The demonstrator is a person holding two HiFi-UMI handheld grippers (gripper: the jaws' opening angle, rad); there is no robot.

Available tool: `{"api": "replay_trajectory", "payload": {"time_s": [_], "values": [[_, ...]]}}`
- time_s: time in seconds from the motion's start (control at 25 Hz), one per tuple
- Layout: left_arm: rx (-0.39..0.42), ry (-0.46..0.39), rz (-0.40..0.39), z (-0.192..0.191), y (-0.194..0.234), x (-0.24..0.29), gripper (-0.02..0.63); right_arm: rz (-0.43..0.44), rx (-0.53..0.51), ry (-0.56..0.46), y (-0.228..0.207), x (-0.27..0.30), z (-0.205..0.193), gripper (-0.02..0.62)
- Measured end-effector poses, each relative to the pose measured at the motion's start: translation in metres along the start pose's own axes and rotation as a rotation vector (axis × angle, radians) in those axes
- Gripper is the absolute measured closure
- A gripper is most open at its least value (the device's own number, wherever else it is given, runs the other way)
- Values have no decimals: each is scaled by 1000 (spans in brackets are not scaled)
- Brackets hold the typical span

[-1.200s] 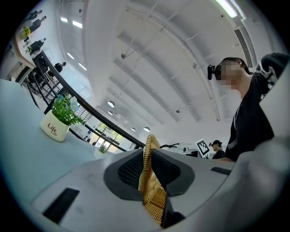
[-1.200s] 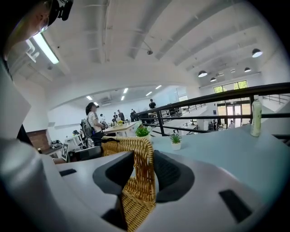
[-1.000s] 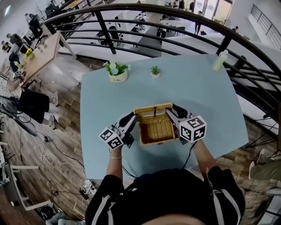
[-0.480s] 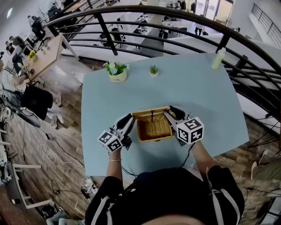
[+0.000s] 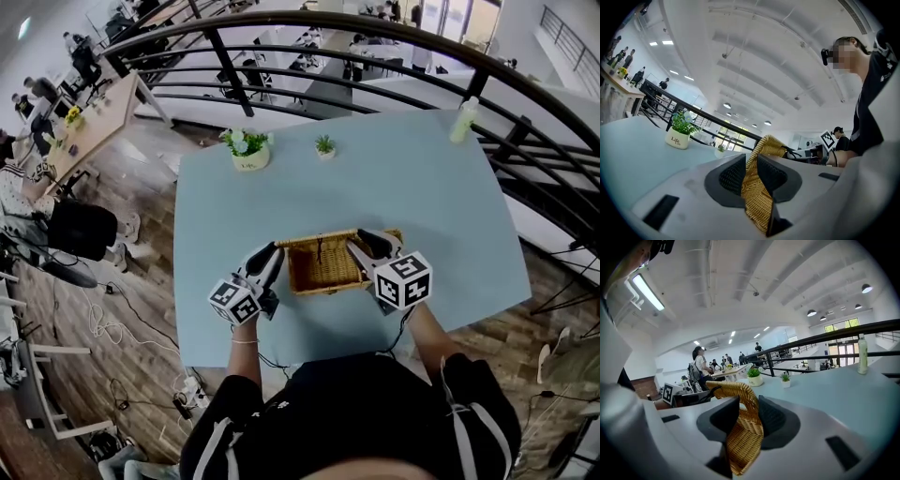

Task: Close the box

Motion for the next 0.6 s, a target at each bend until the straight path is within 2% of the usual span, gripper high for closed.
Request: {"api": "replay_trajectory", "payload": {"time_s": [0.6], "values": [[-29, 56, 77, -21, -18, -13, 549, 31, 31, 29, 6, -14, -22, 468]]}}
Point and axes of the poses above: the fingertips, and each gripper's own axes: x forward along the fingers, y to its left, z out of its top, the point moved 6 cm from there along -x, backward along the fingers, and after that the axes turned 2 degrees about -x, right-handed, at the moved point
